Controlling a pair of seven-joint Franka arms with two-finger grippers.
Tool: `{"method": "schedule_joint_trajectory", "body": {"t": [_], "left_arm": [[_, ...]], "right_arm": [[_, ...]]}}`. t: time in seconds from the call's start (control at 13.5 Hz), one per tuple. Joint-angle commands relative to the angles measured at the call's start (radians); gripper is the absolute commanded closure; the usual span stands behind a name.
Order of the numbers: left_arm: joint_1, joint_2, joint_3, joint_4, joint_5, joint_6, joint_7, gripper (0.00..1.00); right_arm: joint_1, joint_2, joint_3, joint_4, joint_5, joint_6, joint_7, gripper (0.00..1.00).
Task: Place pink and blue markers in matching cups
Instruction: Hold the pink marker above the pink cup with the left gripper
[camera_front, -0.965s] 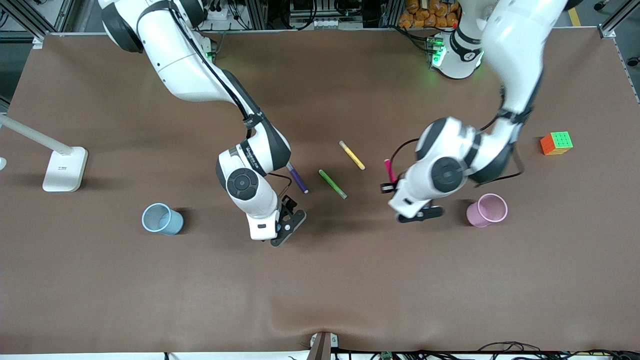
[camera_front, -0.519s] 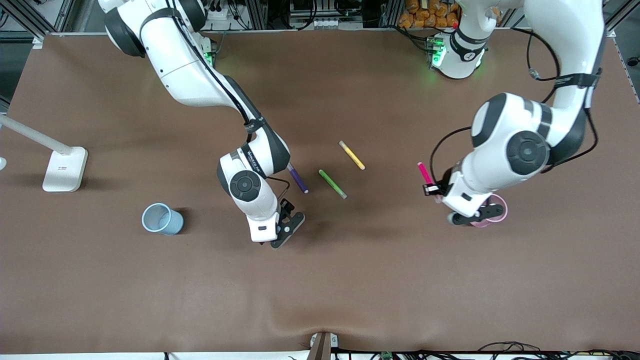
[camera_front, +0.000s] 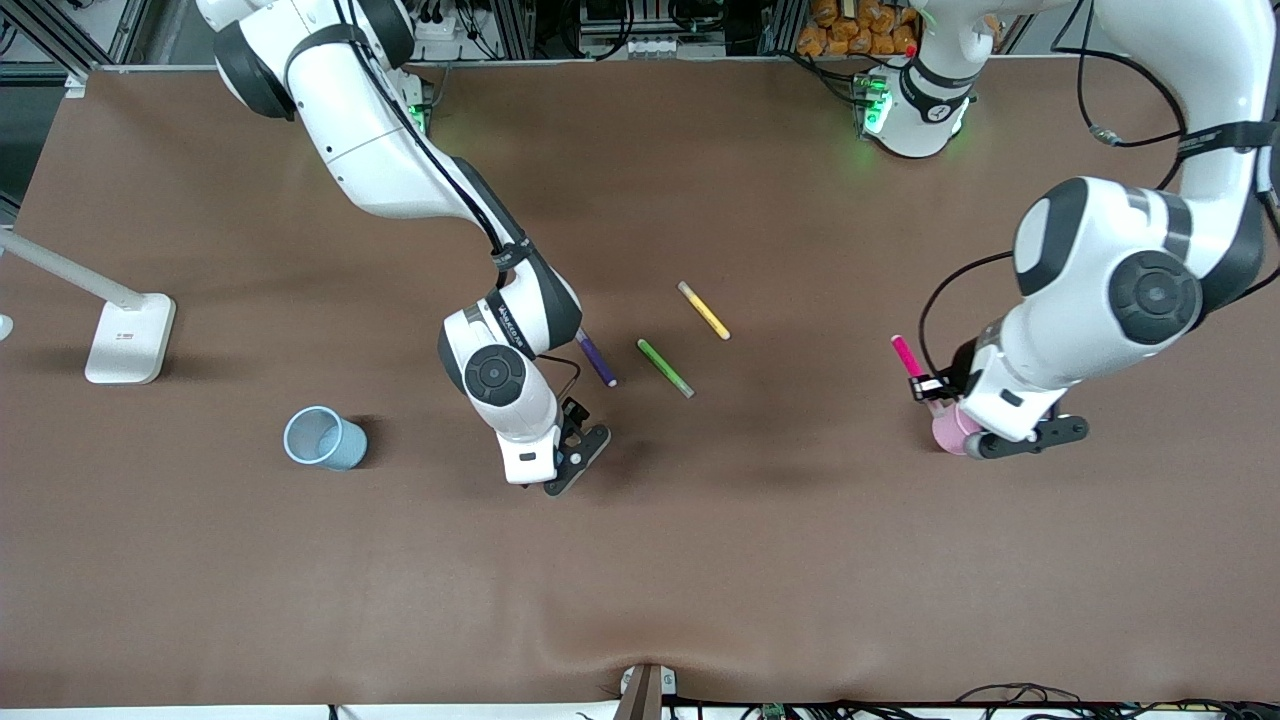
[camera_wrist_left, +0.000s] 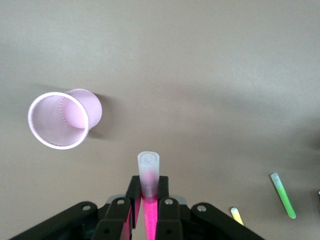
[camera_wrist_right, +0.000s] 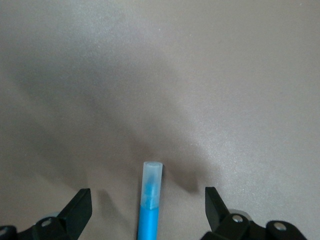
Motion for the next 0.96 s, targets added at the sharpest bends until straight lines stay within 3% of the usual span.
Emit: {"method": "schedule_joint_trajectory", "body": {"t": [0.0, 0.89], "left_arm": [[0.025, -0.034, 0.000, 0.002, 0.017, -0.023, -0.007, 1.00], [0.105, -0.089, 0.003, 0.030, 0.028, -0.029, -0.039, 1.00]], "right_arm": [[-0.003, 0.023, 0.006, 0.019, -0.008, 0.018, 0.002, 0.00], [-0.006, 0.027, 0.006, 0.018, -0.005, 0.018, 0.002, 0.00]]}}
